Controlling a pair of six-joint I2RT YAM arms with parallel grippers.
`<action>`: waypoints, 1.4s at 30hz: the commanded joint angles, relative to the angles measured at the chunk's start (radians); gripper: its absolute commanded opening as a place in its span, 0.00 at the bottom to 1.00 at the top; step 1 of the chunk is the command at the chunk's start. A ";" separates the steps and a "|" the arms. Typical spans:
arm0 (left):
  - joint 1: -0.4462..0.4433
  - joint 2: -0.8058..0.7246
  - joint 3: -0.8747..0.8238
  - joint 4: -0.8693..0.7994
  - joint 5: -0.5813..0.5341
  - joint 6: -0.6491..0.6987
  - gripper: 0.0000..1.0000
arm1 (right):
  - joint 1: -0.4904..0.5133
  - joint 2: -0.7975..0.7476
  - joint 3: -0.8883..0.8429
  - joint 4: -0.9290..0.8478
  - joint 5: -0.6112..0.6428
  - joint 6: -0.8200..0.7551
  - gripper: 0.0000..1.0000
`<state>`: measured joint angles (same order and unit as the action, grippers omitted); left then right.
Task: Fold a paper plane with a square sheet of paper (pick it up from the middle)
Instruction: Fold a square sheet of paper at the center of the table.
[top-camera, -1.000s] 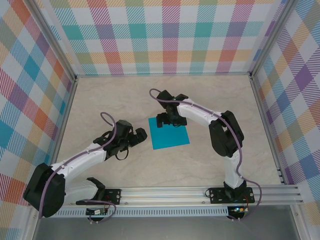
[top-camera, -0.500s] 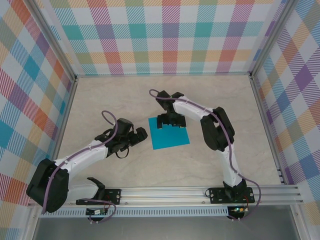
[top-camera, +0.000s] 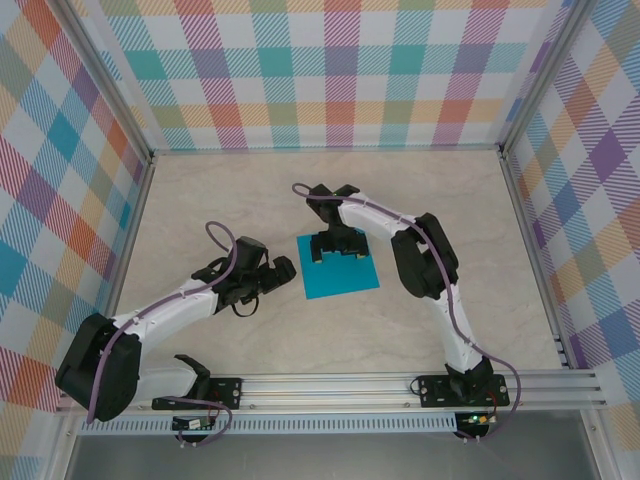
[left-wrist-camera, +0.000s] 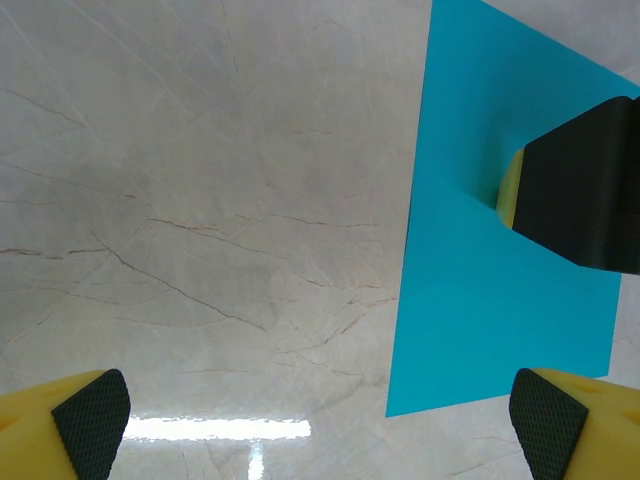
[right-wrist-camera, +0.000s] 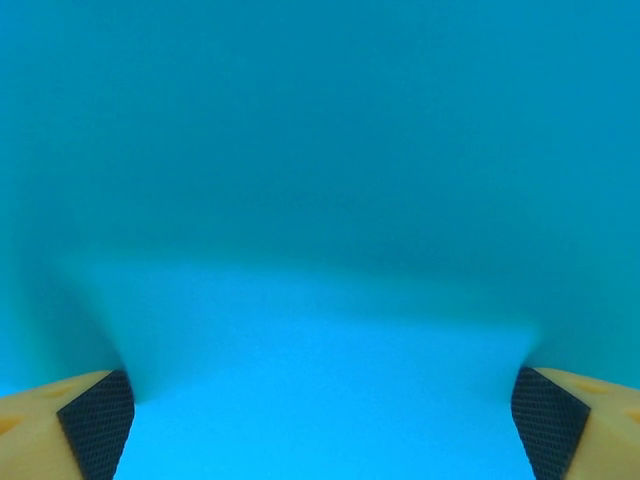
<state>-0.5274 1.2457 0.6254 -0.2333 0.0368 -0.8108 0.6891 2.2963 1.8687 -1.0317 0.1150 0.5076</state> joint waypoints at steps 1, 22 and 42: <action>0.010 0.014 0.020 0.000 0.016 0.012 1.00 | 0.007 0.046 0.004 -0.056 -0.008 -0.011 1.00; 0.010 0.012 0.026 -0.003 0.032 0.018 1.00 | 0.009 0.051 0.031 -0.047 -0.052 -0.059 1.00; 0.010 0.001 0.029 -0.024 0.031 0.015 1.00 | 0.024 0.123 -0.008 -0.068 0.019 -0.032 0.97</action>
<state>-0.5274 1.2556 0.6254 -0.2340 0.0628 -0.8104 0.7006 2.3211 1.9003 -1.0508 0.1204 0.4637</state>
